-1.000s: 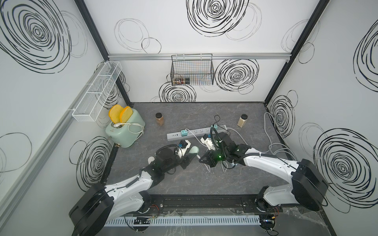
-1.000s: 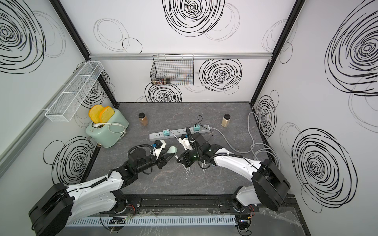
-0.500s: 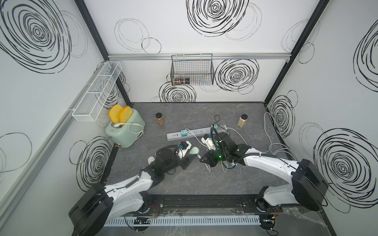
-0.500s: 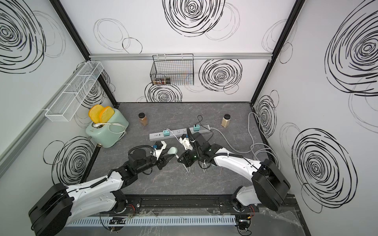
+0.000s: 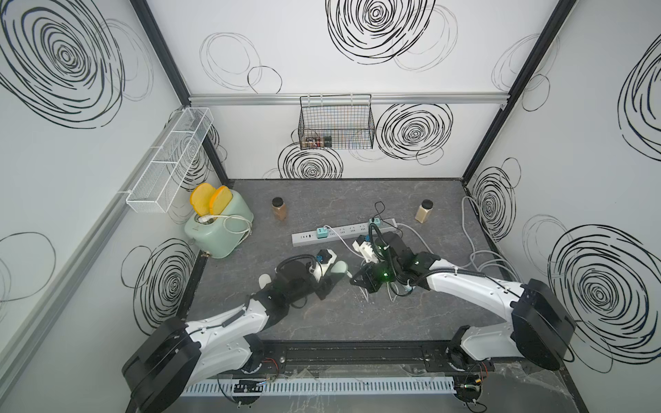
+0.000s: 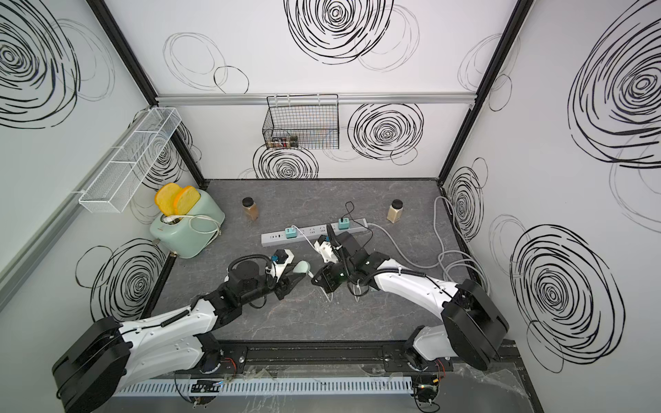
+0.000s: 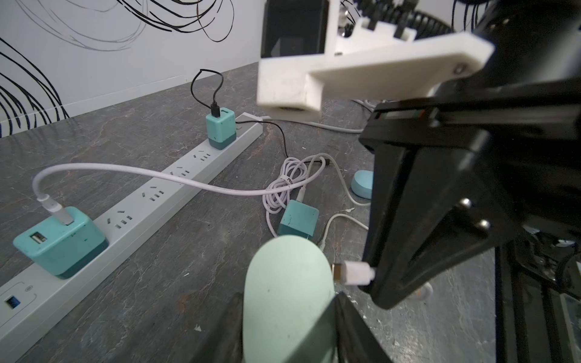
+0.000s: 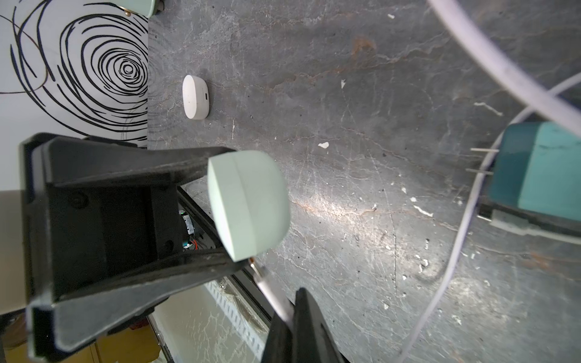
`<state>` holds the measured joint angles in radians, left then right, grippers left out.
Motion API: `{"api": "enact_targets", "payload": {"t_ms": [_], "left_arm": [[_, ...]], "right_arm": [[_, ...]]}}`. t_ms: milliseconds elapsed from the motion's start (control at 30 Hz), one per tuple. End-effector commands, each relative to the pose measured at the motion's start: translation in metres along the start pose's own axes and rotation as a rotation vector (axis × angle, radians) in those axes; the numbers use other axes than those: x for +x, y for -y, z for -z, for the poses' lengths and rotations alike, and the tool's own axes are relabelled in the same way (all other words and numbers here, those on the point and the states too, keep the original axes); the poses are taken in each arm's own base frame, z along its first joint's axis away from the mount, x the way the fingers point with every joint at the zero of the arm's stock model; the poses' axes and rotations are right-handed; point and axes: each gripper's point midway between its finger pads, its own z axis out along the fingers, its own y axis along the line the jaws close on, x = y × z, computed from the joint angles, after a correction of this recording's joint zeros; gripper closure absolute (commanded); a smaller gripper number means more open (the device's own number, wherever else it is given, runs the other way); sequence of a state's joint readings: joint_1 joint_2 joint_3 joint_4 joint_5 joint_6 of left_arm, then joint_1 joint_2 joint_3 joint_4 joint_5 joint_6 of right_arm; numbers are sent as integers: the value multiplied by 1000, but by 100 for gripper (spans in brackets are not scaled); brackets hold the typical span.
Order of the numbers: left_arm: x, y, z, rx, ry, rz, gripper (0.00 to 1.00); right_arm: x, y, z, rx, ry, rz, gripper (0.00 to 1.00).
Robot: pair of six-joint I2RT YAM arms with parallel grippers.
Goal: Charge the bluetooth headset
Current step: Insert the charging cable into the bluetooth headset.
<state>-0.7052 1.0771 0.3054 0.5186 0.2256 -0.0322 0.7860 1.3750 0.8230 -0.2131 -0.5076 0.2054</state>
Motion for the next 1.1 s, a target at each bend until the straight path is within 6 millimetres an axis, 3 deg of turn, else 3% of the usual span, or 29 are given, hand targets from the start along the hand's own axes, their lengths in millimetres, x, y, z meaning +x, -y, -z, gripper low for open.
{"api": "enact_targets", "payload": {"t_ms": [0,1067], "left_arm": [[-30,3,2,13,90,10,71],[-34,-4,-4,-4,105,45,71]], "right_arm": [[-3,4,-1,21,-3,3,99],[-3,-3,1,-11,1,15,99]]}}
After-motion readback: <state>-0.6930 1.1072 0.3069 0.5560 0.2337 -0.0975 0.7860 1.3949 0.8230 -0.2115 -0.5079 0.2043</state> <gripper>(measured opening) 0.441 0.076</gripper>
